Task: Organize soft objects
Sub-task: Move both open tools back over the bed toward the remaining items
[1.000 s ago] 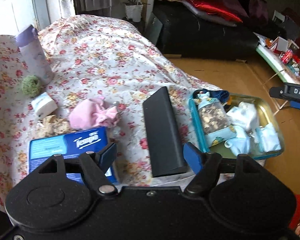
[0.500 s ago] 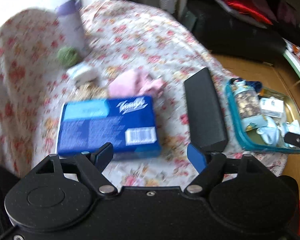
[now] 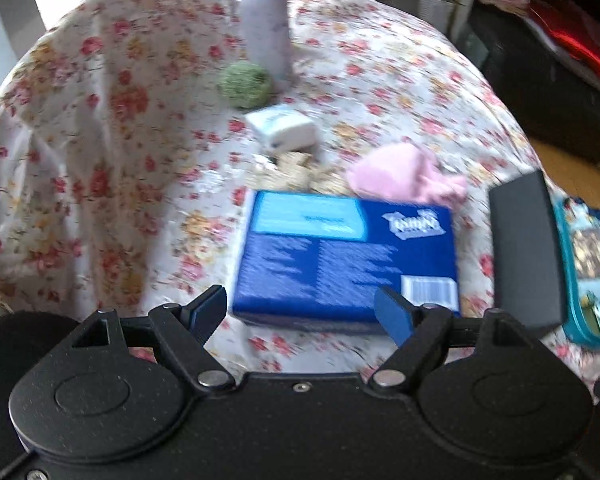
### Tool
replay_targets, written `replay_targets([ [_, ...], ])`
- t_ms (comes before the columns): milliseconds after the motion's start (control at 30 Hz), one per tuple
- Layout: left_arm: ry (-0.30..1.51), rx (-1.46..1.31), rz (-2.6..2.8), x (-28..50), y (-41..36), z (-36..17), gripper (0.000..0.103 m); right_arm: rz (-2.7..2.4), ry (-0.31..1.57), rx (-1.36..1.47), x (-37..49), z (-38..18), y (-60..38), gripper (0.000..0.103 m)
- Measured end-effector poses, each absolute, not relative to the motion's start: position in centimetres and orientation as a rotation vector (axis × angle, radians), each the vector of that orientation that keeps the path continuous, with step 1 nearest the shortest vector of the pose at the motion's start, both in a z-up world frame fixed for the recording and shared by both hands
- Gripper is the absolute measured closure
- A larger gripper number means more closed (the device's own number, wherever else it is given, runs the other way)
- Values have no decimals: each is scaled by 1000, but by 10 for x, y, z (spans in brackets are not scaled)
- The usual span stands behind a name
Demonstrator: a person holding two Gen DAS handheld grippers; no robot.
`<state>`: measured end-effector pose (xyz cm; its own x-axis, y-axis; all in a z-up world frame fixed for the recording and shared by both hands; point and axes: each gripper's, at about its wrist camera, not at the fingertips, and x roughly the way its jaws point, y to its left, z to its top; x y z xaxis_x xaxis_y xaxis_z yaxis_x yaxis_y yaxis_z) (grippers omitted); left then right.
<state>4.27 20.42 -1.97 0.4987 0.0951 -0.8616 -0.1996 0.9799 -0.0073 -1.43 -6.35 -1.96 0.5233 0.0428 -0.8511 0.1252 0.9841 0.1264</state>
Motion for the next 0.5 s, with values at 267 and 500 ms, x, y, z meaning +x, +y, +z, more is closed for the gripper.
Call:
replay_targets([
  [267, 984, -170, 287, 68, 253, 1, 21, -8, 1041, 137, -4, -21, -42, 31],
  [500, 899, -155, 346, 92, 283, 24, 20, 29, 1030, 97, 8, -15, -22, 30],
])
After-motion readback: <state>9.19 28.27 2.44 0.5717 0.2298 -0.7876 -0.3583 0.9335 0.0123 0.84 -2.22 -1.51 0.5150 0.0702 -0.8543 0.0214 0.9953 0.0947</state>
